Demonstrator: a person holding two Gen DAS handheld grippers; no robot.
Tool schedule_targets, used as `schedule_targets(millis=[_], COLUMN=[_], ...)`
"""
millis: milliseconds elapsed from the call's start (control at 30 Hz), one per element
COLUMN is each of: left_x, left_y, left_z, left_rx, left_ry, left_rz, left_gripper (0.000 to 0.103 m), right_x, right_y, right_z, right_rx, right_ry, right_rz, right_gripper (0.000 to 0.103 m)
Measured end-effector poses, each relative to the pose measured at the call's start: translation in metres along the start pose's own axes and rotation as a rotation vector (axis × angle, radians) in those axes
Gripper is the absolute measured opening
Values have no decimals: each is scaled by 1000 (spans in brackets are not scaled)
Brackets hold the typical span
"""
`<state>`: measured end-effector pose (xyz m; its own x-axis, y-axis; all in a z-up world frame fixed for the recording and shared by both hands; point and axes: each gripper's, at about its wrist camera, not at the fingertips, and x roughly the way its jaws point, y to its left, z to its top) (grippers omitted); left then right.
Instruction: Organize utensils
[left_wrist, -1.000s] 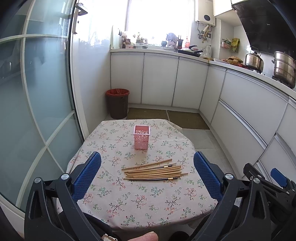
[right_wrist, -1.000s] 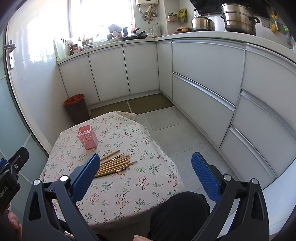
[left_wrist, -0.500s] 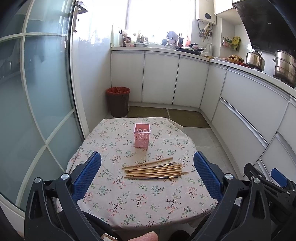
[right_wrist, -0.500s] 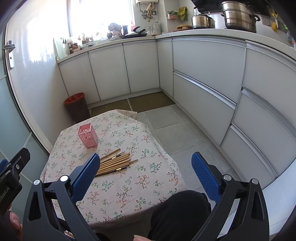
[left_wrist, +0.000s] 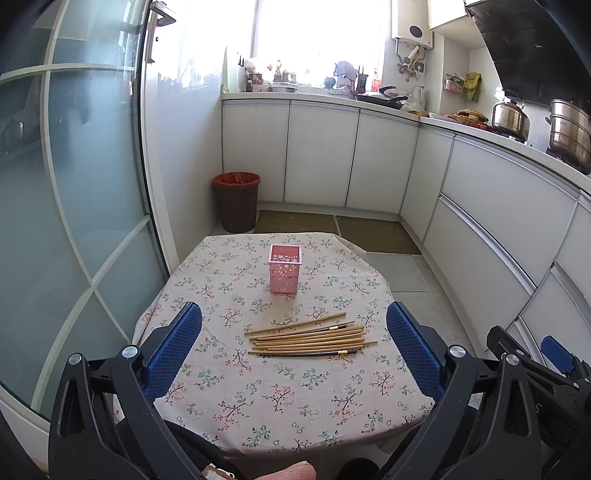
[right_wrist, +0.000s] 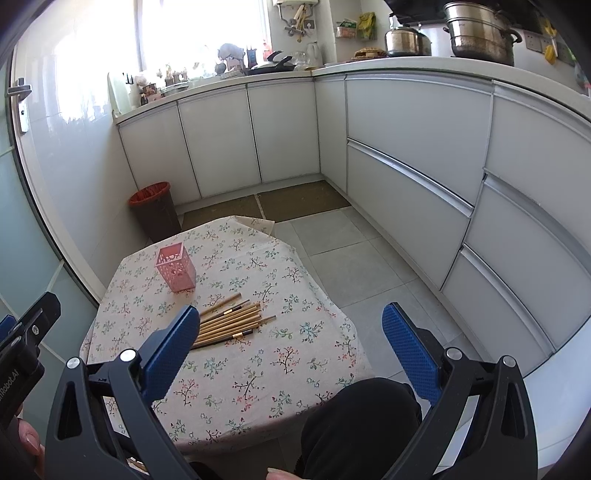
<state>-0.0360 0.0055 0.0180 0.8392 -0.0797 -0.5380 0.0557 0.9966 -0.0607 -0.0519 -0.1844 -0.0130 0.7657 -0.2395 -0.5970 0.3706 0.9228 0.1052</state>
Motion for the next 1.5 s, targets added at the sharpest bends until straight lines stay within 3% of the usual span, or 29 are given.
schedule_targets(millis=[200, 333, 433, 600, 633, 800, 1033, 1167, 1267, 1400, 1500], left_x=[5, 29, 73, 167, 180, 247, 344, 399, 428, 453, 462], left_y=[-1, 1, 2, -7, -8, -35, -87, -109, -118, -120, -117], left_z=[-1, -2, -6, -28, -34, -50, -29, -31, -36, -46, -55], left_rx=[-1, 12, 48, 111, 130, 261, 371, 448, 494, 529, 561], left_ry=[18, 81, 207, 505, 535, 657, 773, 842, 874, 919, 919], left_rz=[5, -4, -10, -108, -115, -131, -189, -171, -166, -184, -173], left_gripper=[96, 96, 96, 96, 96, 96, 96, 95, 87, 65, 57], right_x=[5, 20, 39, 72, 79, 125, 188, 220, 238, 252, 264], right_y=[-3, -14, -26, -46, -49, -69, -75, -80, -85, -81, -77], right_z=[1, -1, -3, -7, -8, -14, -25, -33, -37, -37, -41], right_rx=[13, 59, 112, 206, 228, 331, 377, 432, 477, 481, 499], right_ry=[14, 52, 106, 195, 214, 308, 428, 500, 530, 546, 583], right_rz=[-7, -1, 17, 50, 63, 109, 134, 207, 227, 241, 247], right_gripper=[96, 96, 96, 96, 96, 96, 96, 96, 96, 96, 95])
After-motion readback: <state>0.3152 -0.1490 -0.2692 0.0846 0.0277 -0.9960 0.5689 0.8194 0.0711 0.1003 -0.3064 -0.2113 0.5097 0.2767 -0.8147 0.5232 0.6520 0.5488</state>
